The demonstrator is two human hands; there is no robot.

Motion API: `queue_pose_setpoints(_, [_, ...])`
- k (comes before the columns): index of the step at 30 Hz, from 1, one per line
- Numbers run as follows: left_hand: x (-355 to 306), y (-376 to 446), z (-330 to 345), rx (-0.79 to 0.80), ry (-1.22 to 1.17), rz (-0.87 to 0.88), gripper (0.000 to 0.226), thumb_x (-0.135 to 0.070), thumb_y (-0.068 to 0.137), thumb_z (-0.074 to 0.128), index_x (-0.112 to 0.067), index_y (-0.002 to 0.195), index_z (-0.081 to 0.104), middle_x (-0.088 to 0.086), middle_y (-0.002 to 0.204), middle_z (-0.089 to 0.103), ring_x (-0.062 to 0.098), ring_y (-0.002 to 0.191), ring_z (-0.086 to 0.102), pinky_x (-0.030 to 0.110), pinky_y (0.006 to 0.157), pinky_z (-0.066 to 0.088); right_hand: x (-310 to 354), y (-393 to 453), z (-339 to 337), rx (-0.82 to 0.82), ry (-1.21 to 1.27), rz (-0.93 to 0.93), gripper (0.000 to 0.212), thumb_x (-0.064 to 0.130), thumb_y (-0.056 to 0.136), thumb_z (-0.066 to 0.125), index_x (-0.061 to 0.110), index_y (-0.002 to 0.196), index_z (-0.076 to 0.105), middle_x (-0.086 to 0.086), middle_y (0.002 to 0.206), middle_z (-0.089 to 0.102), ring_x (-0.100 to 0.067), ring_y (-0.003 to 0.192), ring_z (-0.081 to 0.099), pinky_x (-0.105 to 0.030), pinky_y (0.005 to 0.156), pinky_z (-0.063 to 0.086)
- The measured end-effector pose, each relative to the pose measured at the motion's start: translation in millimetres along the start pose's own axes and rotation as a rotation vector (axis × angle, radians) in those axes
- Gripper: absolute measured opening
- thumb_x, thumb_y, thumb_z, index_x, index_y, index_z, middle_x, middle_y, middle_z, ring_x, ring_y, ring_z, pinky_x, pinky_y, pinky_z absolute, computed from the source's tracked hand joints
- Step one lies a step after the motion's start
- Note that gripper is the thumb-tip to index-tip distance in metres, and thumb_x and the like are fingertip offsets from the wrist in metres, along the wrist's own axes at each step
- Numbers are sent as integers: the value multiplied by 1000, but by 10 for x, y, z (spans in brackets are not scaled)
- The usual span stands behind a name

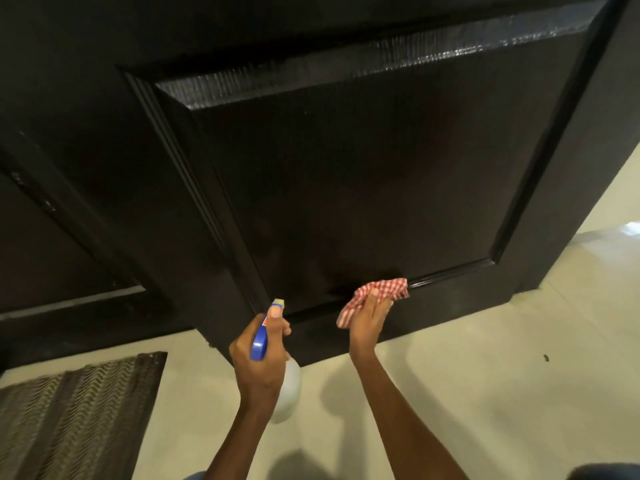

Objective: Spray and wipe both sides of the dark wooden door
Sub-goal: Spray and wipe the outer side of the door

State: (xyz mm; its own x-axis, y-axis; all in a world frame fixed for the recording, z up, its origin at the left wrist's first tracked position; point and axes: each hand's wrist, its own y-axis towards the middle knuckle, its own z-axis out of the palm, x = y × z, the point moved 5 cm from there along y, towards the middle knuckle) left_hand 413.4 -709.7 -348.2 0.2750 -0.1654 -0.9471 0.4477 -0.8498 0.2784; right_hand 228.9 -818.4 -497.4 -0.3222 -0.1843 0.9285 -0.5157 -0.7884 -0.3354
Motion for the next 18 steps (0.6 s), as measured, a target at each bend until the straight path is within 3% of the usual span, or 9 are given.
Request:
queue_pose_setpoints(2, [-81, 54, 29, -13, -13, -7, 67, -81, 81, 48, -17, 78, 68, -1, 69, 68, 26, 55, 63, 34, 53, 55, 257, -21, -131, -56, 145, -16, 65, 53, 105, 31, 21, 160, 16, -5, 163, 28, -25, 147, 31, -34, 120, 23])
queue_pose_setpoints(5, [-242, 115, 81, -27, -32, 11, 54, -65, 88, 48, -16, 75, 67, 3, 69, 68, 25, 51, 60, 38, 52, 52, 814, -60, -288, -144, 290, -107, 62, 50, 106, 33, 23, 160, 19, -2, 162, 29, -21, 146, 32, -30, 118, 24])
queue_pose_setpoints(10, [-666, 162, 168, -74, -68, -1, 56, -62, 89, 46, -12, 78, 69, 4, 72, 69, 20, 52, 61, 24, 50, 52, 1664, -208, -281, -111, 352, -152, 60, 48, 106, 32, 26, 159, 15, 2, 162, 28, -8, 132, 34, -24, 107, 26])
queue_pose_setpoints(15, [-1524, 153, 96, -89, -72, -90, 50, -61, 95, 49, -17, 85, 70, 1, 76, 71, 18, 60, 65, 22, 51, 53, 2163, -545, -403, -49, 361, 120, 61, 52, 103, 39, 23, 156, 32, -1, 155, 42, -21, 139, 43, -31, 107, 34])
queue_pose_setpoints(18, [-2137, 140, -80, -115, -90, -190, 73, -85, 76, 49, -15, 87, 69, 0, 76, 72, 20, 62, 66, 22, 52, 54, 2612, -981, -468, 52, 365, 255, 64, 55, 101, 41, 19, 154, 38, -4, 151, 47, -25, 135, 48, -33, 105, 36])
